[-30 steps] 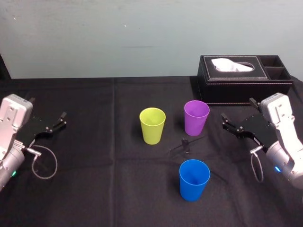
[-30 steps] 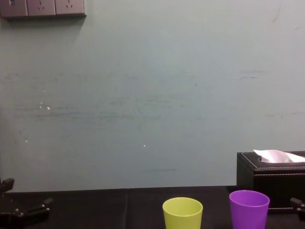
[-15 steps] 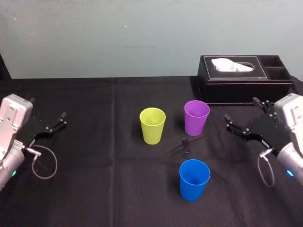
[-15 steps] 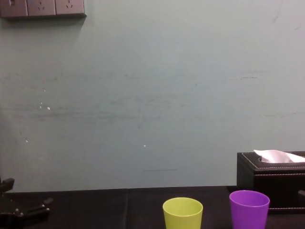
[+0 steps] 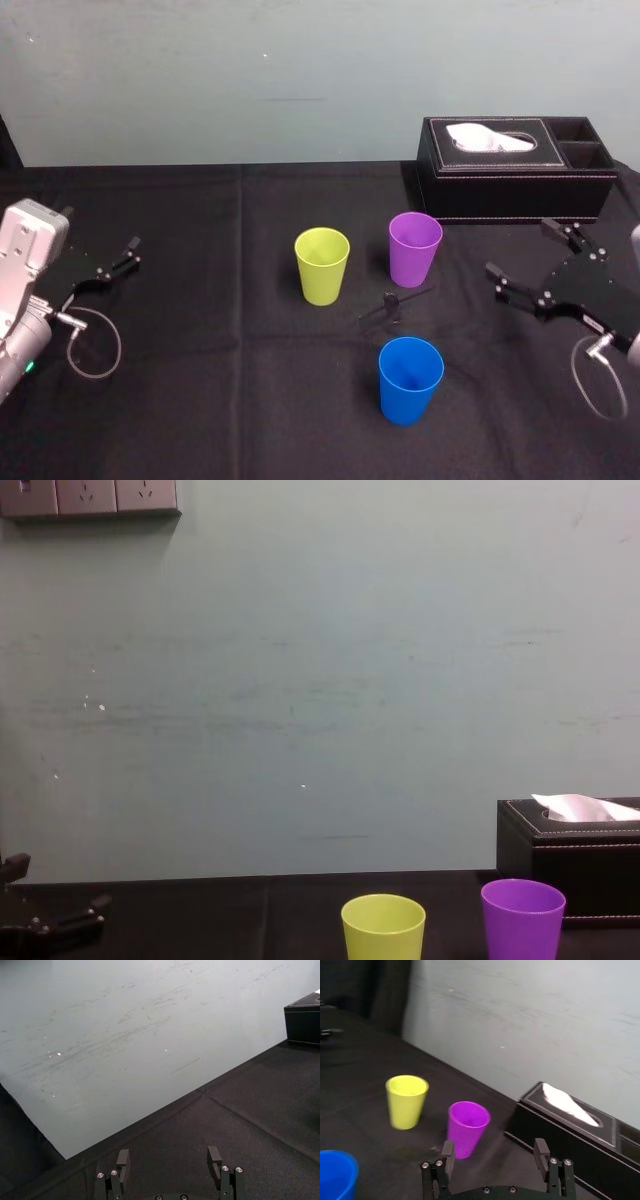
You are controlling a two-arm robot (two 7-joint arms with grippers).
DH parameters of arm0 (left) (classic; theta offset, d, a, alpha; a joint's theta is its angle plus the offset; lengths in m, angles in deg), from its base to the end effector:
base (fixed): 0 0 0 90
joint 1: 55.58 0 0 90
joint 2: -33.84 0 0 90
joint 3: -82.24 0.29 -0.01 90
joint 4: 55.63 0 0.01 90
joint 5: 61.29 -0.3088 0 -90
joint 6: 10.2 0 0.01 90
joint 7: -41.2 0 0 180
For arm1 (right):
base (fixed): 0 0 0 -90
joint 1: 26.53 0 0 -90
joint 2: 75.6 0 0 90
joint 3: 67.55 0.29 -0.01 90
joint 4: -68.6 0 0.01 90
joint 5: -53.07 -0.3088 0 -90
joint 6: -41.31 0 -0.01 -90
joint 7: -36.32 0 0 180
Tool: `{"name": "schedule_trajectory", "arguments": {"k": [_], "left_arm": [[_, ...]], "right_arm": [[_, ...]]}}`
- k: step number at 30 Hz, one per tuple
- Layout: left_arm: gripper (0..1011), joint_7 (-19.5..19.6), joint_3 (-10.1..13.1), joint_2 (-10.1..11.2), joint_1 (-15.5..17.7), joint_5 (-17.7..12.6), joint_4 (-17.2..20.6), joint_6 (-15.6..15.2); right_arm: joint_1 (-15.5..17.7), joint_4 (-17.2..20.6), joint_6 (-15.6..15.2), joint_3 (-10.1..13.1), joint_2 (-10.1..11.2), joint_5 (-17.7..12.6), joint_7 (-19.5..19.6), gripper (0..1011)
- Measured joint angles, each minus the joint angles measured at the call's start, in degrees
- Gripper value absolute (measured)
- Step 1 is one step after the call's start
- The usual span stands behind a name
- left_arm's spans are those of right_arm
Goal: Stack the three plastic cups sequentially using one hand.
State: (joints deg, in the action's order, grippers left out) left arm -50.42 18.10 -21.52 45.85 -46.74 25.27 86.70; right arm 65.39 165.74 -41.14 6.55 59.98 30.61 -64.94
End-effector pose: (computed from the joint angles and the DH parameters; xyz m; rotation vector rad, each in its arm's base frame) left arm 0.3581 0.0827 -0.3023 0.3045 -0.2849 1.2480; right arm 0.3066 -0.1226 -0.2555 -0.2586 -0.2708 -1.0277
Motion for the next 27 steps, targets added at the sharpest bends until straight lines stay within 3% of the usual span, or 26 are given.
{"name": "schedule_trajectory", "arguments": {"k": [7,16,22,27], "left_arm": [[1010,0.0,0.0,0.0,0.0,0.0,0.0,0.0],[1010,0.0,0.0,0.0,0.0,0.0,0.0,0.0],[1010,0.0,0.0,0.0,0.0,0.0,0.0,0.0],[1010,0.0,0.0,0.0,0.0,0.0,0.0,0.0]], "right_arm": [[2.71,1.26,2.04,1.27,3.54,-2.38,-7.65,1000],[5.28,1.59,5.0,2.56,6.34,-5.65,-16.27,1000],[6.55,1.61,6.2,3.29,7.13,-6.83,-19.87,1000],[6.98,1.25,6.01,3.13,6.59,-6.71,-21.08,1000]]}}
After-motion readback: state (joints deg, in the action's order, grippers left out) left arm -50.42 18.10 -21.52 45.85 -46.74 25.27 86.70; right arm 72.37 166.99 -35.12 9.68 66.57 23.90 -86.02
